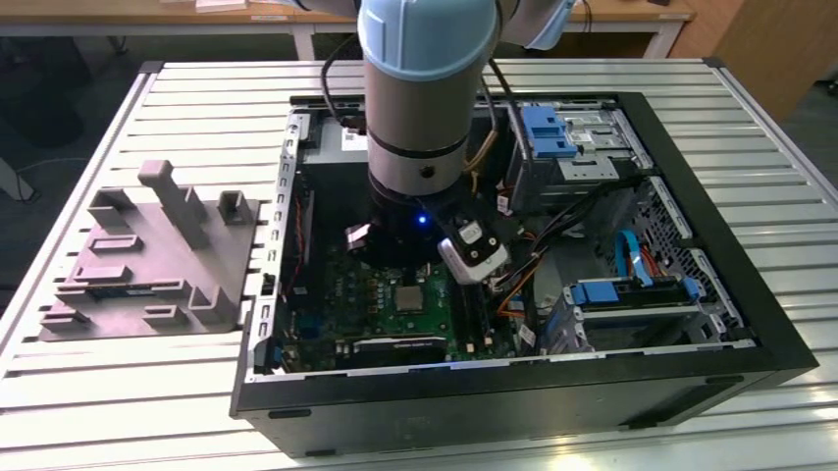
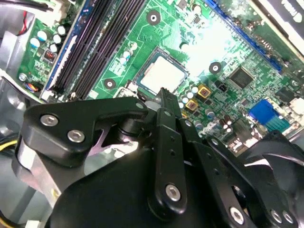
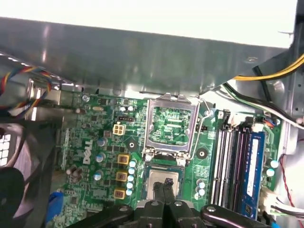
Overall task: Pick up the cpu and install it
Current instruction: 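Close the cpu cover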
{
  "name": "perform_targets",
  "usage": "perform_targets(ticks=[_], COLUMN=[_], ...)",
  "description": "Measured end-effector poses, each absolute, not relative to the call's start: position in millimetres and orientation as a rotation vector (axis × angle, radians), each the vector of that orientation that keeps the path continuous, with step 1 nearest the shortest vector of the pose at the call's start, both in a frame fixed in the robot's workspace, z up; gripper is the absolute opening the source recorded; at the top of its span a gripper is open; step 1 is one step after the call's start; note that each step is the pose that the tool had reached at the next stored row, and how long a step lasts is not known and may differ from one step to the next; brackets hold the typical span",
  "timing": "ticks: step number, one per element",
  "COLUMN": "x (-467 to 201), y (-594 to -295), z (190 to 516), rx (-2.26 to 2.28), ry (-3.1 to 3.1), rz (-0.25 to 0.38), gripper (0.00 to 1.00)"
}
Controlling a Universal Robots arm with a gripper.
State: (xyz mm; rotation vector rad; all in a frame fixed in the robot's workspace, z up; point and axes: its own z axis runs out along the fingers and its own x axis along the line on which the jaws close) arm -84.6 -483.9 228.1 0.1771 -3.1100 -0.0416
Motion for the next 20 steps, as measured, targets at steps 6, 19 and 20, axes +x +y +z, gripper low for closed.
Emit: perform_targets(ticks=[6, 19, 20], x=[-84.7, -84.6, -84.6], y=[-483.9, -484.0, -483.9], z=[228.2, 227.5, 227.4], rx=[0.346, 0.713, 0.741], ry=[-3.094, -3.028, -3.021], rz=[-0.039, -0.034, -0.033], gripper=[0.11, 0.11, 0.11])
